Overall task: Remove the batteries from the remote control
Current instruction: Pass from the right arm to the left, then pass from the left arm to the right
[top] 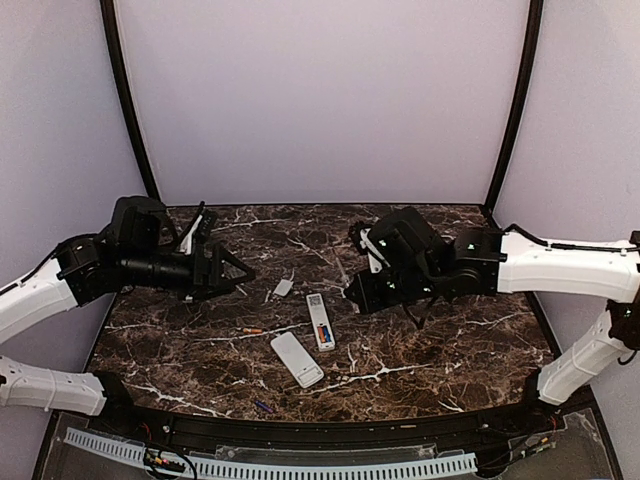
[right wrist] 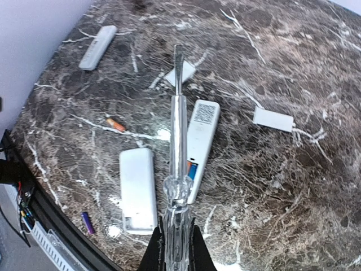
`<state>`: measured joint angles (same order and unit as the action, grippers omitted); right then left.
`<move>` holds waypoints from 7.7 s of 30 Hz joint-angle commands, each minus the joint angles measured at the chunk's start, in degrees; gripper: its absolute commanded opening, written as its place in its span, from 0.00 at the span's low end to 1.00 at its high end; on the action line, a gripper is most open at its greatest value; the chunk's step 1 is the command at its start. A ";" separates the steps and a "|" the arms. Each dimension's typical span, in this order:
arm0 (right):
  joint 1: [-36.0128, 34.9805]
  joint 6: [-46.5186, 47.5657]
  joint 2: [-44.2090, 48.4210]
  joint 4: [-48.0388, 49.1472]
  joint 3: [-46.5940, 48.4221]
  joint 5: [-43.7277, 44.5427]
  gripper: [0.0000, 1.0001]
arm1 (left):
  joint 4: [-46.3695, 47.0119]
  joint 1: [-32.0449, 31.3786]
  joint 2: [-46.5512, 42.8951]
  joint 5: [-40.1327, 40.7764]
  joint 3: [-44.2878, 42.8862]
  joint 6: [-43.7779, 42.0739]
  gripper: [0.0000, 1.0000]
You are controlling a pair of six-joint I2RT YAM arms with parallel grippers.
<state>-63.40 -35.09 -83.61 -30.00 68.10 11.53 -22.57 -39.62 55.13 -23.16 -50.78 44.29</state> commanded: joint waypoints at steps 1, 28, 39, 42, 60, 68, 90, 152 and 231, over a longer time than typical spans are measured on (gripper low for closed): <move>-3.29 9.14 3.13 7.38 -2.23 -3.53 0.00 | 3.88 -5.57 3.35 3.06 -4.51 2.74 0.80; -9.23 15.22 -1.38 10.31 4.83 -2.19 0.00 | 21.86 -9.57 10.65 5.39 -0.31 17.95 0.66; -10.82 16.28 -6.11 7.94 8.59 -1.43 0.00 | 18.81 -9.55 11.96 6.99 -2.51 17.07 0.36; -10.85 16.21 -6.43 7.37 8.87 -0.78 0.00 | 18.42 -9.60 11.46 7.21 -2.28 17.29 0.32; -10.86 14.96 -6.45 5.99 9.32 0.89 0.00 | 16.85 -9.60 11.60 5.74 -1.22 18.02 0.22; -10.82 14.87 -6.40 6.11 9.34 1.04 0.00 | 16.60 -9.60 12.45 4.96 -0.98 18.02 0.14; -8.96 -3.70 7.80 20.68 -1.96 2.94 0.76 | 33.51 -9.52 3.70 10.11 5.45 20.31 0.00; -2.99 -19.88 6.76 53.07 -8.37 -15.87 0.26 | 61.03 -9.49 2.37 5.10 10.72 19.48 0.00; -1.28 -22.76 8.07 54.33 -11.79 -22.57 0.17 | 67.04 -9.49 7.07 5.37 9.45 16.87 0.00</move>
<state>-64.71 -57.67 -75.44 21.56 57.25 -10.63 42.48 -49.12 62.67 -17.85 -41.36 61.80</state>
